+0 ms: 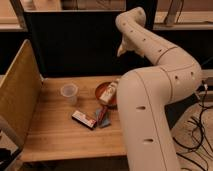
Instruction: Place the pepper in the ceramic cup
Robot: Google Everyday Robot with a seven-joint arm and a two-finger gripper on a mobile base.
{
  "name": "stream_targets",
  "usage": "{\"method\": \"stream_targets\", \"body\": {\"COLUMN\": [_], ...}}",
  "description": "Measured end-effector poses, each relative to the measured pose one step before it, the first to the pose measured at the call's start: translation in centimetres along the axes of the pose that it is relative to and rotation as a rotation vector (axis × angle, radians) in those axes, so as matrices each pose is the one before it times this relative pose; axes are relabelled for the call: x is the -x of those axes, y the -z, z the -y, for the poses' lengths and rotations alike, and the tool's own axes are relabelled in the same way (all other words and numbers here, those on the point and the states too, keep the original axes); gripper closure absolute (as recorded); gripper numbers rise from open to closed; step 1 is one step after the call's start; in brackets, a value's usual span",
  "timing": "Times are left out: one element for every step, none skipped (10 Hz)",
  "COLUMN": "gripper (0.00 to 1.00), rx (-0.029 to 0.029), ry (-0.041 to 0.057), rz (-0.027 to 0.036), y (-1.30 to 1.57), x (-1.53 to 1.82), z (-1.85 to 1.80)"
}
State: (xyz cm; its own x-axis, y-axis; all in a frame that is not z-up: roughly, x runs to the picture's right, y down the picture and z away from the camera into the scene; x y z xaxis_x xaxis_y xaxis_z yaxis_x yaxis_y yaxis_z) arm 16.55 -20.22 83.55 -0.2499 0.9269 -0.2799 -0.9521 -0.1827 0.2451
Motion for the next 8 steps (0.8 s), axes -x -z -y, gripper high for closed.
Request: {"method": "stream_targets", "body": {"gripper": [0.2, 0.2, 0.2, 0.2, 0.2, 0.2, 0.2, 0.2], "rx": [-0.00597, -0.0111, -0.01085, -0.01393, -0.01917, -0.01793, -0.00875, -0.00663], "ry": [-0.04825, -0.04213, -0.00485, 0.01686, 0.05164, 0.07907, 0.05873, 0.06988], "rz": [0.01337, 0.00675, -0.00392, -0.00981, -0.02112, -0.02954, -0.02242, -0.02842], "y": [0.574, 0.594, 0.262, 0.194, 0.178, 0.023, -0.134, -0.267], "x": [-0.202, -1.151, -1.357, -1.99, -3.19, -3.721, -2.352, -2.665], "z": [0.301, 0.44, 0.385, 0.432, 0.523, 0.202, -0.151, -0.506]}}
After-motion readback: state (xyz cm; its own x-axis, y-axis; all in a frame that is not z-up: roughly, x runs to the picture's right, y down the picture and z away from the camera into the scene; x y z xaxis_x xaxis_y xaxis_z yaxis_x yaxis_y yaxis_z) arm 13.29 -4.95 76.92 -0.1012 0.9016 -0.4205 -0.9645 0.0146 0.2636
